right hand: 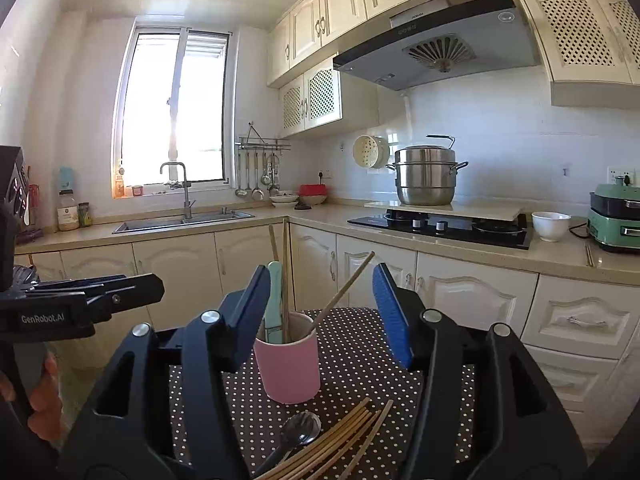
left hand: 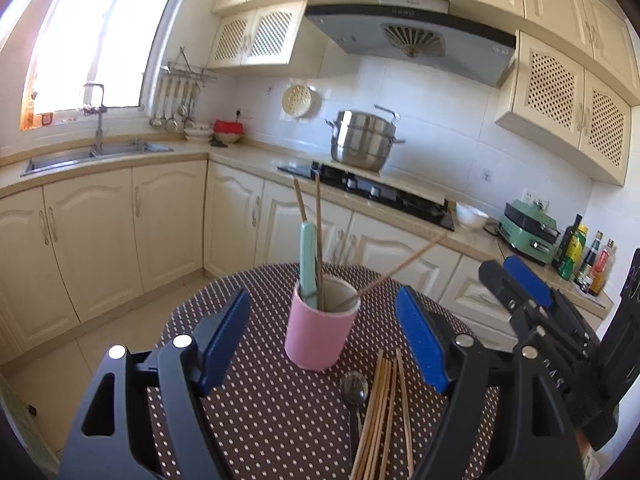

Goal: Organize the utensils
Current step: 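Move both open grippers back down toward the chopstick pile, then grasp a chopstick with the left gripper while the right gripper grasps another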

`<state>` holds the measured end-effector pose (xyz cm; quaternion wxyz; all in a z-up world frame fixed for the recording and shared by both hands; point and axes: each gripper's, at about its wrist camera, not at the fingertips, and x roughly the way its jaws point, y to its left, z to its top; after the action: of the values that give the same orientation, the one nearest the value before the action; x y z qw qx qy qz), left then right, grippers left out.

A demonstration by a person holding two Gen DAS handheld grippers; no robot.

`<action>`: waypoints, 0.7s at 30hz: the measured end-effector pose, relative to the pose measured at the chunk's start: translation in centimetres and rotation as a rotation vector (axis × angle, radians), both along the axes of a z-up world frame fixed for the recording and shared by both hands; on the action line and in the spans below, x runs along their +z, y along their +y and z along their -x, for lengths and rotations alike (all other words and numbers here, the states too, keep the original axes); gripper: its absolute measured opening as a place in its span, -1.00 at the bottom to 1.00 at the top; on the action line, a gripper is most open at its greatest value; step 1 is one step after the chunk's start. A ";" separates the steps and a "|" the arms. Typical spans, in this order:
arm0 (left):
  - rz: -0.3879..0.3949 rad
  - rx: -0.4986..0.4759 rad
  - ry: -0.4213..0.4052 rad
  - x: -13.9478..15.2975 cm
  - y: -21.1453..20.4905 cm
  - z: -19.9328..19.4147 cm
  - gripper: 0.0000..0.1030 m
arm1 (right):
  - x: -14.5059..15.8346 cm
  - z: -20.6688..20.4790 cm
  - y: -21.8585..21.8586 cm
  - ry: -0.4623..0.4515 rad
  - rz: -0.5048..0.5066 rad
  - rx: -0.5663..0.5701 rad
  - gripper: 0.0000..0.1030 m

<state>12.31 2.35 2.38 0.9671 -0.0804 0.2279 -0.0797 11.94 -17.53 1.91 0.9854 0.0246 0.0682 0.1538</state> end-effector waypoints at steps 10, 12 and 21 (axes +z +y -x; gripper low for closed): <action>0.030 -0.147 0.337 -6.8 -2.4 -4.0 0.43 | -3.7 -0.3 -3.5 0.140 0.029 -0.088 0.05; 0.018 -0.176 0.408 -8.7 -3.4 -4.8 0.43 | -5.0 -0.9 -4.0 0.195 0.033 -0.093 0.05; -0.053 -0.268 0.619 -14.6 -7.5 -7.9 -0.38 | -9.9 -3.4 -4.7 0.421 0.028 -0.057 0.05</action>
<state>20.23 -5.20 -12.24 0.8346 -0.0448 0.5213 -0.1721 15.36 -22.23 -7.96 0.9537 0.0443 0.2740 0.1163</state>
